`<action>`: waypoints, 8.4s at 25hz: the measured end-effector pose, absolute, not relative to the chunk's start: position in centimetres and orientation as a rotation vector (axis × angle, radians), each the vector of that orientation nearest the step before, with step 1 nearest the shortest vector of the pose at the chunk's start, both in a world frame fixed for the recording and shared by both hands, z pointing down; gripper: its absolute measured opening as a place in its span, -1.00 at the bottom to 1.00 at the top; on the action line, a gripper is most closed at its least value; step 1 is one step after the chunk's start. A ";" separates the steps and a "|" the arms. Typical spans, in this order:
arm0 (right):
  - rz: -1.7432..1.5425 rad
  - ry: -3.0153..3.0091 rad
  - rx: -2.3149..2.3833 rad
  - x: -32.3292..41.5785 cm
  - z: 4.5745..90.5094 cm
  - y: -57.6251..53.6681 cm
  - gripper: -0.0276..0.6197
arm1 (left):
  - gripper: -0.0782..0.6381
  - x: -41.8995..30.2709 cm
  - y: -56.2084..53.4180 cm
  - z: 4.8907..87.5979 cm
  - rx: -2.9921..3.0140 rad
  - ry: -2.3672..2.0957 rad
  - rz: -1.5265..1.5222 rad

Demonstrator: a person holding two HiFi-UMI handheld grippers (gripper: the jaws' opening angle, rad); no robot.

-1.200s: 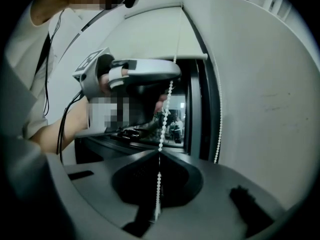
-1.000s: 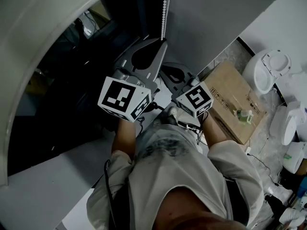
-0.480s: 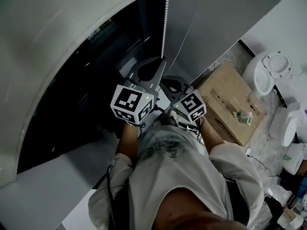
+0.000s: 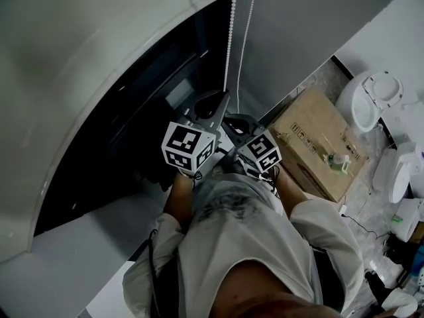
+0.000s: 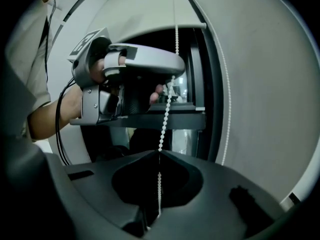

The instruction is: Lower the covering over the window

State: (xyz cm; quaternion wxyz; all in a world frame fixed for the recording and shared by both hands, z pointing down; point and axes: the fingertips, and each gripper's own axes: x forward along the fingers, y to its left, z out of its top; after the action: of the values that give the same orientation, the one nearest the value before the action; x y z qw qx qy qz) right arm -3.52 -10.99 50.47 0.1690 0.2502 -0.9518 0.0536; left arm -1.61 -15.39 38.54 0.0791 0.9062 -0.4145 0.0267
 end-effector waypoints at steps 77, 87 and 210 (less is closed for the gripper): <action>-0.033 -2.967 0.801 -2.1 38.4 -13.3 -0.86 | -0.53 -2.7 -10.9 41.2 2.654 -1.249 0.108; -0.066 -2.977 0.782 -2.9 38.3 -12.8 -0.86 | -0.43 -2.4 -14.1 29.6 2.842 -1.293 -0.165; -0.120 -2.819 0.857 -3.0 40.9 -17.1 -0.85 | -0.47 -2.7 -13.2 50.2 2.516 -1.236 0.163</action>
State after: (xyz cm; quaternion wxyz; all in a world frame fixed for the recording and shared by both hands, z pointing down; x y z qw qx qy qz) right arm -3.03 -17.05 40.89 0.0962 0.2894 -0.9515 -0.0404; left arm -2.68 -13.20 50.19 0.1660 0.8836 -0.4342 0.0572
